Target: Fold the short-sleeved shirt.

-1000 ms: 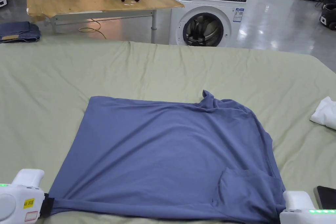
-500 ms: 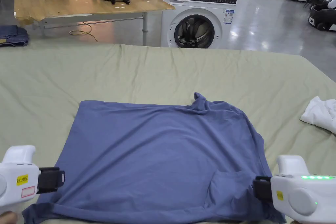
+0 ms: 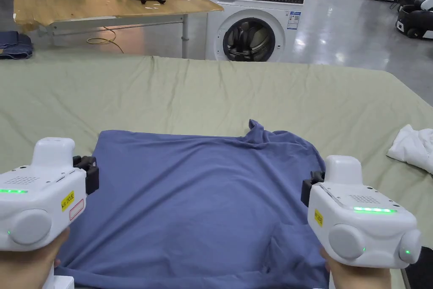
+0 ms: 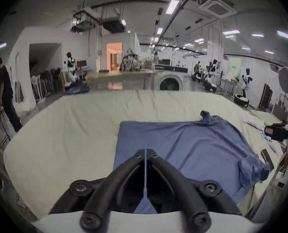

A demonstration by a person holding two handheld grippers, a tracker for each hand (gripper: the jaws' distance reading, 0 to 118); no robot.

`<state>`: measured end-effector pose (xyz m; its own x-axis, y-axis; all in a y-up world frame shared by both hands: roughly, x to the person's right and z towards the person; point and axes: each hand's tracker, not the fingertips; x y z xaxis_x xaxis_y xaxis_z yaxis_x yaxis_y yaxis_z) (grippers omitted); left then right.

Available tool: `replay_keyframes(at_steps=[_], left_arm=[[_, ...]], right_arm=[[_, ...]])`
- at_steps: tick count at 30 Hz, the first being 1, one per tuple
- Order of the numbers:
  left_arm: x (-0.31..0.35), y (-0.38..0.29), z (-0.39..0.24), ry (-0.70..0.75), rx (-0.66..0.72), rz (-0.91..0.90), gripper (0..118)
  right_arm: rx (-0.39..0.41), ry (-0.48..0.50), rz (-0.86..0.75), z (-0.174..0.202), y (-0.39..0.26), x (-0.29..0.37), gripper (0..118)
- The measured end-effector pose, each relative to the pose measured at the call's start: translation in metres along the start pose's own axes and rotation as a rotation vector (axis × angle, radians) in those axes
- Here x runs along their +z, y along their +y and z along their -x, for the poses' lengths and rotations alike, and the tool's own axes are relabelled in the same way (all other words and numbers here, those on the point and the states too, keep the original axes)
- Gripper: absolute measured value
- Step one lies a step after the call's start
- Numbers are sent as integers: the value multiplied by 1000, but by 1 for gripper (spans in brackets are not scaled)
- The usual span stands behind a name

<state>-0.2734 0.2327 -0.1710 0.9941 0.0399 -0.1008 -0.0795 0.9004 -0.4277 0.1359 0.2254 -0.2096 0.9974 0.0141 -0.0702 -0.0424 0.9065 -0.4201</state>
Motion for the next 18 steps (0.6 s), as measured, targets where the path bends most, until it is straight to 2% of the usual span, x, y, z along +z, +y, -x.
replay_keyframes(at_steps=[2,6,16,17,18], left_arm=[[1,0,0,4,-2,-13,0],[7,-1,6,19,-20,19,0],[4,-49,86,33,99,475,0],[2,-56,91,44,113,518,3],[5,-63,93,55,131,537,16]], right_arm=[[-31,4,-35,6,1,5,0],[-36,19,-37,11,0,7,0],[18,29,65,12,-20,-5,0],[20,32,71,12,-23,-7,0],[23,35,83,12,-24,-8,0]])
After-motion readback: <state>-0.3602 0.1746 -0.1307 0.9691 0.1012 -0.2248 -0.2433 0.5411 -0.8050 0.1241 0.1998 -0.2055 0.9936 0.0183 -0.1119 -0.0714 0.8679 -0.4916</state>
